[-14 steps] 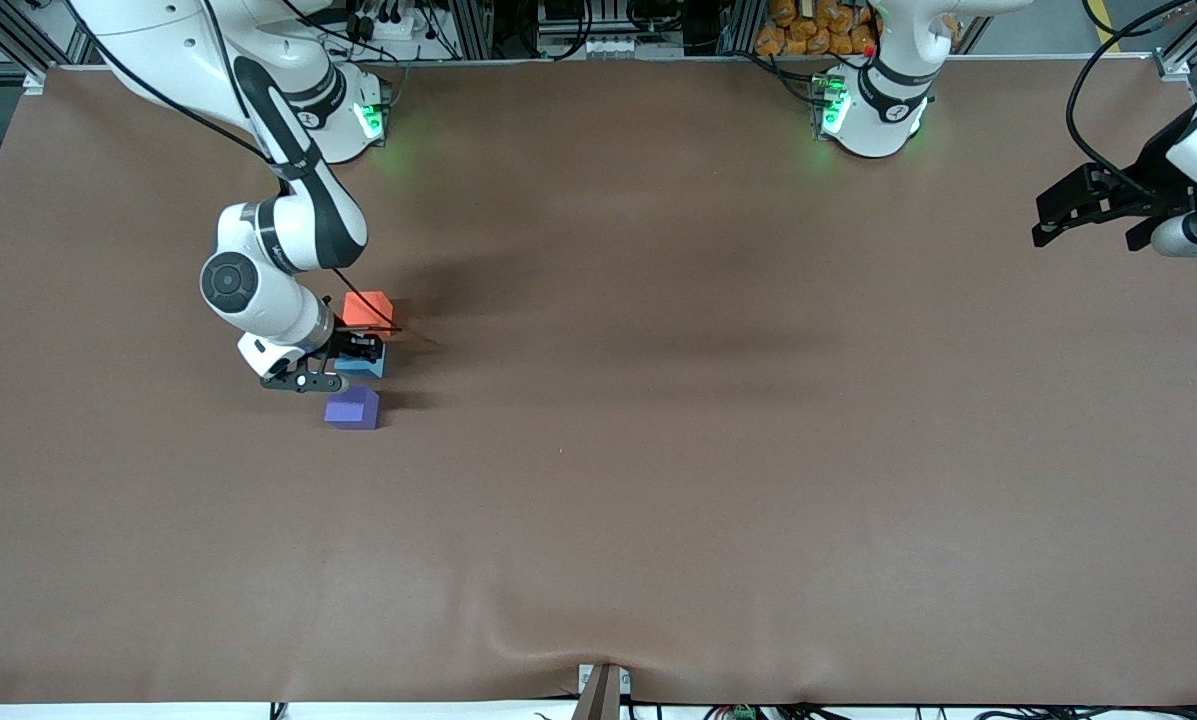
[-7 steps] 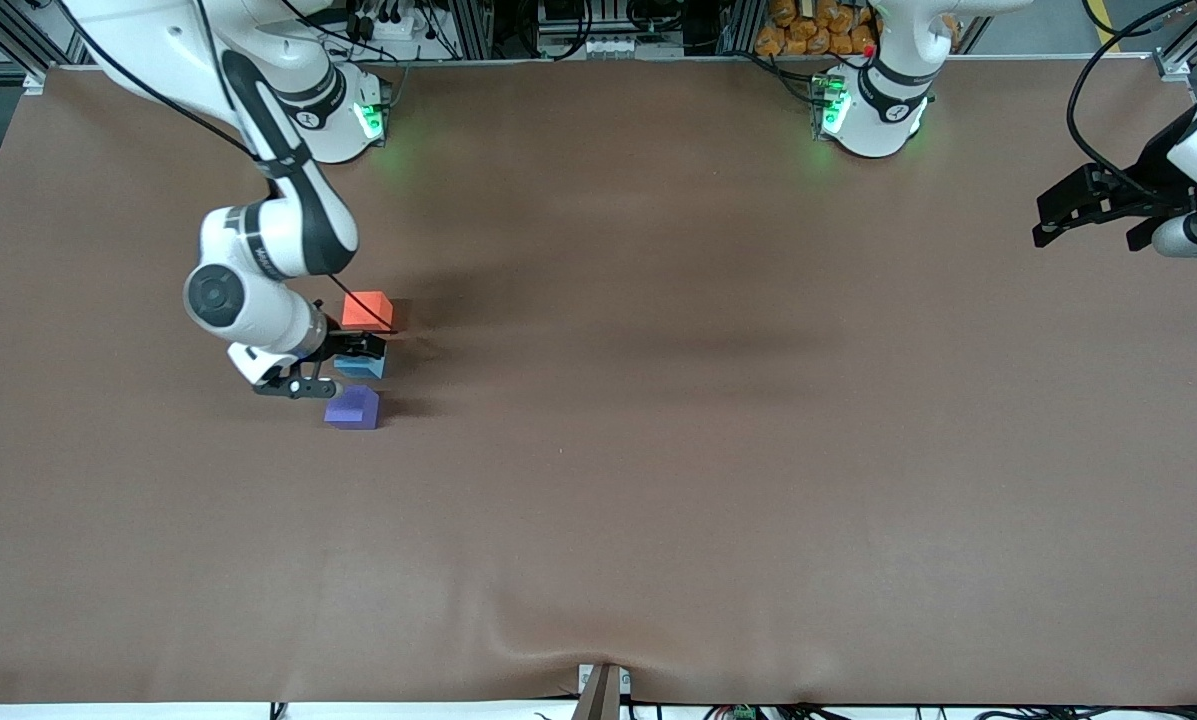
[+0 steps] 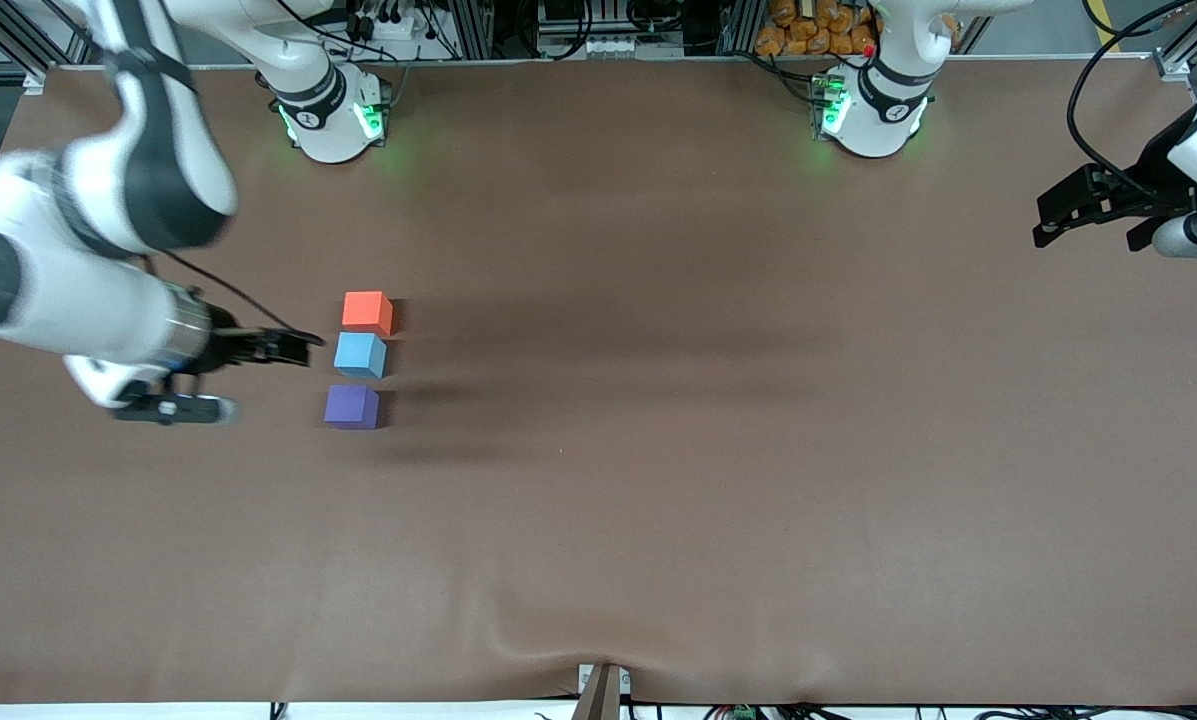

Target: Place blue block between orange and purple blocks

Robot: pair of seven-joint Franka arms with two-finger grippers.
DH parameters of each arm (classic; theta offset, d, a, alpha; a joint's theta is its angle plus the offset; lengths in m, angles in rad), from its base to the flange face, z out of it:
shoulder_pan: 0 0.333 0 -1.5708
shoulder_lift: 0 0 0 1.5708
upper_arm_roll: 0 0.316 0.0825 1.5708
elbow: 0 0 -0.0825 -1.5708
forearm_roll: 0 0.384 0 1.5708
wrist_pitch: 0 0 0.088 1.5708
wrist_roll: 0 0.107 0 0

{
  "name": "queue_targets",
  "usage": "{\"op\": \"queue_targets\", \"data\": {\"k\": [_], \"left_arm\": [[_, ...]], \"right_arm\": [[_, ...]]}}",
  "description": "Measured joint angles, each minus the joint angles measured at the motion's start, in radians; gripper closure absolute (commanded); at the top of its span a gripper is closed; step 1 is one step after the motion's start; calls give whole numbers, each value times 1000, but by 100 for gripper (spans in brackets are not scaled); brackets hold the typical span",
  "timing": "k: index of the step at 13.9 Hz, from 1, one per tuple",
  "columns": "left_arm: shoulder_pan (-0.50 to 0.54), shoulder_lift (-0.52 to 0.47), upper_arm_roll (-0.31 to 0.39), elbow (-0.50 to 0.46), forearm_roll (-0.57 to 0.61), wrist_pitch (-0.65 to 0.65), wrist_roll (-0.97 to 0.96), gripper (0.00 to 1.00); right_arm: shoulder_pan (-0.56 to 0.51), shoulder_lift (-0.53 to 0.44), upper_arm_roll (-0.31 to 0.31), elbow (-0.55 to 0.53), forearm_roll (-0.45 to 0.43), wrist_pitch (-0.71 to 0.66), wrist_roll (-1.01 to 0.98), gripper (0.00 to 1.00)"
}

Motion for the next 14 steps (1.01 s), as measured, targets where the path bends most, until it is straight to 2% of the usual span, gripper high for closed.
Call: {"op": "queue_targets", "data": {"k": [3,5,8,11,14], "left_arm": [[0,0,0,0,0,0,0,0],[0,0,0,0,0,0,0,0],[0,0,0,0,0,0,0,0],[0,1,0,0,0,0,0,0],[0,1,0,0,0,0,0,0]], "right_arm": [[-84,-1,52,181,-52,-176,-112,0],[-148,0,107,253,-90,-245,-150,0],[-173,-10,126,327,-99,-303,-143,0],[-170,-82,123,311,-107,-334,-98,0],[-166,-210,88,144,-108,-269,-89,0]]}}
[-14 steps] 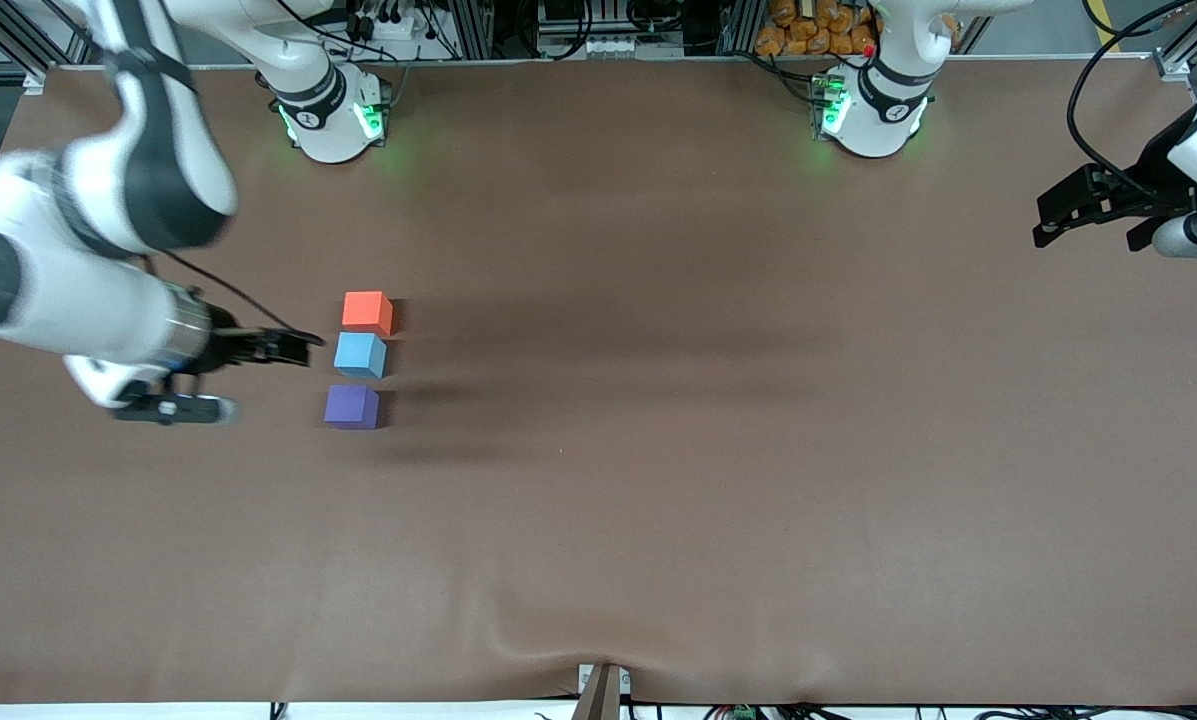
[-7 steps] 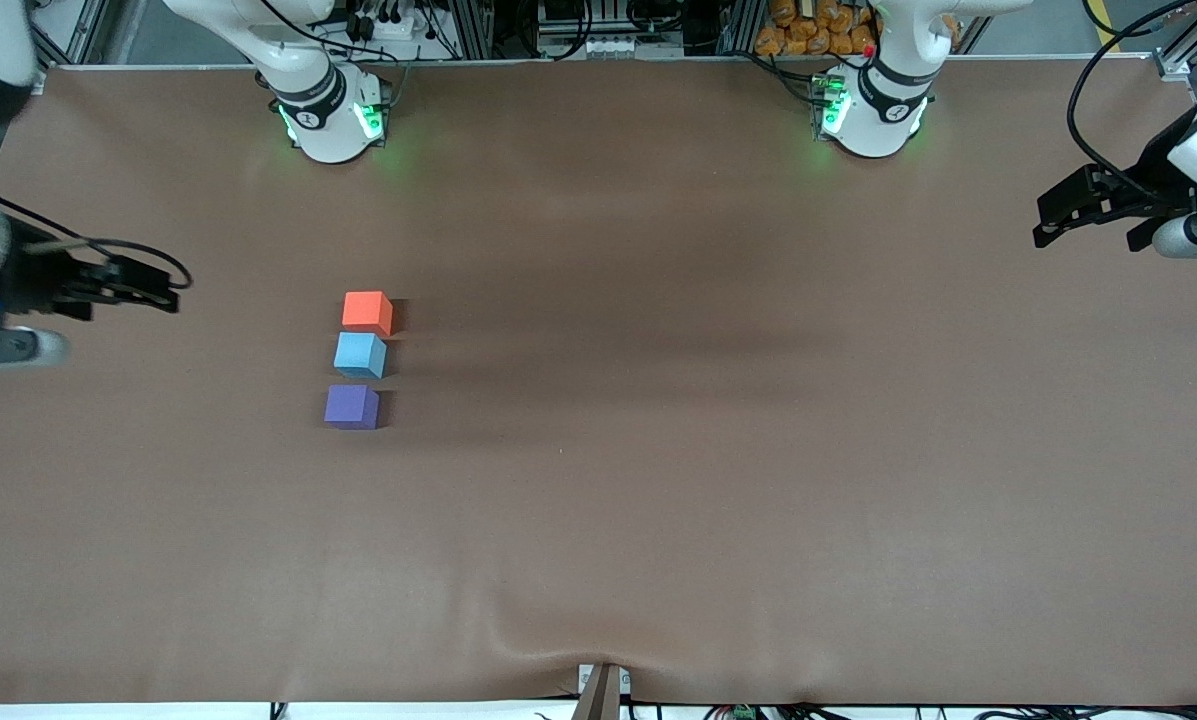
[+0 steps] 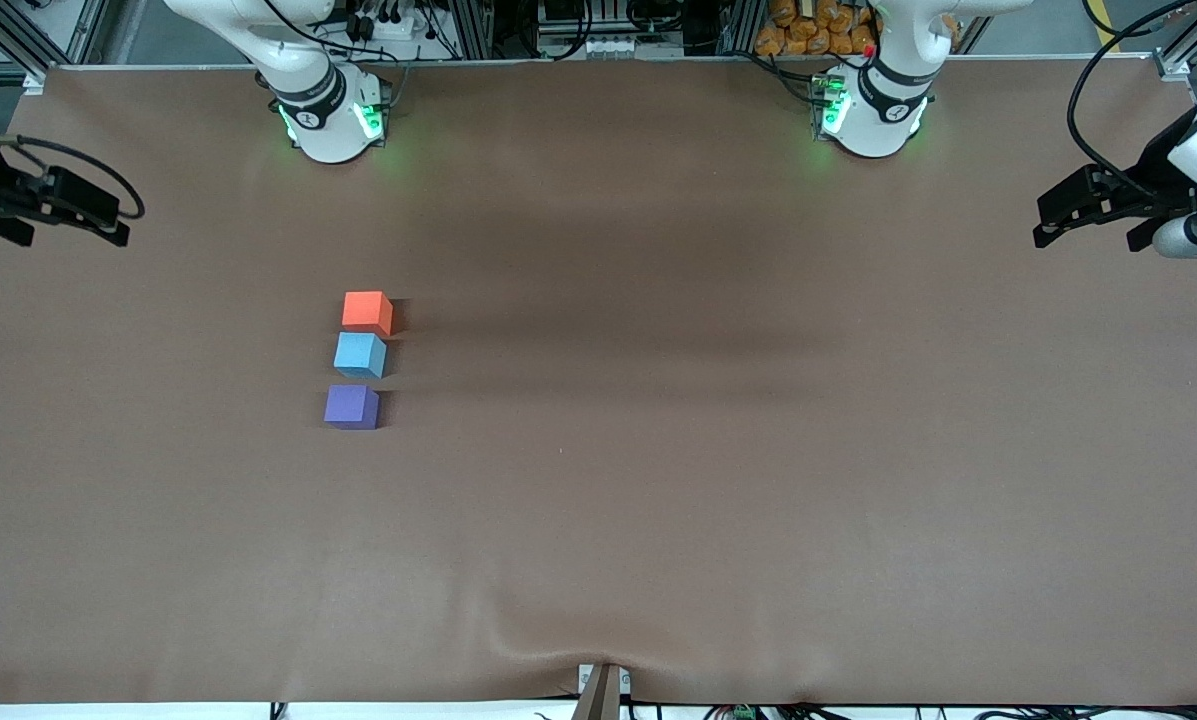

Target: Place blue block between orange and purple blocks

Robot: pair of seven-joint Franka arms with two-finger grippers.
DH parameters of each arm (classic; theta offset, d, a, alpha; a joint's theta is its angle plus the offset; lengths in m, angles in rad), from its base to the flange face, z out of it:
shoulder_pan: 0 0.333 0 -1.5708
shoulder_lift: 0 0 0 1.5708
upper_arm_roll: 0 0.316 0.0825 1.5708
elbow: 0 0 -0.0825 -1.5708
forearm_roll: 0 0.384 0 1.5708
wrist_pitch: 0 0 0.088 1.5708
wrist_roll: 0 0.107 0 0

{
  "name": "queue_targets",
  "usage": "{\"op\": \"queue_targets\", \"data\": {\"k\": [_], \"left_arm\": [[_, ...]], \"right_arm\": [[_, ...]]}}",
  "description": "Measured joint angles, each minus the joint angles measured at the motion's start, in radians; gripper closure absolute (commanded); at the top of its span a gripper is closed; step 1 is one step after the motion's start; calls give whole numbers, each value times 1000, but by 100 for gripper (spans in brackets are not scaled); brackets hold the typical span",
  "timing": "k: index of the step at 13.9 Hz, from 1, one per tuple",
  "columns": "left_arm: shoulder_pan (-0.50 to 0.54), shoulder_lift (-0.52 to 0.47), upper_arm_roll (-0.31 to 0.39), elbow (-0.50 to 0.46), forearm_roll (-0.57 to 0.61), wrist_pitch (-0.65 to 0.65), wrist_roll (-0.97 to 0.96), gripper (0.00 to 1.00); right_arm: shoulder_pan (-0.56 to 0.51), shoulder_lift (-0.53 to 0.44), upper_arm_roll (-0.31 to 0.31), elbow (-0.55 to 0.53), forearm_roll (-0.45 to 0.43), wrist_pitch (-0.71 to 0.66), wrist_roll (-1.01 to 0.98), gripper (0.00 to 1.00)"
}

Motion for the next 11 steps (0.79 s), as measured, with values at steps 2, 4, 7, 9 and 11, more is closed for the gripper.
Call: {"op": "queue_targets", "data": {"k": [2,4,7,9,11], "left_arm": [[0,0,0,0,0,0,0,0],[0,0,0,0,0,0,0,0],[0,0,0,0,1,0,0,0],[0,0,0,0,1,0,0,0],[0,0,0,0,1,0,0,0]], "right_arm": [[7,-66,-20,-108,0,47,0,0],[13,-99,-27,-167,0,68,0,0],[21,-107,-44,-187,0,110,0,0],[25,-107,-46,-186,-1,143,0,0],[26,-107,-56,-186,-3,161,0,0]]}}
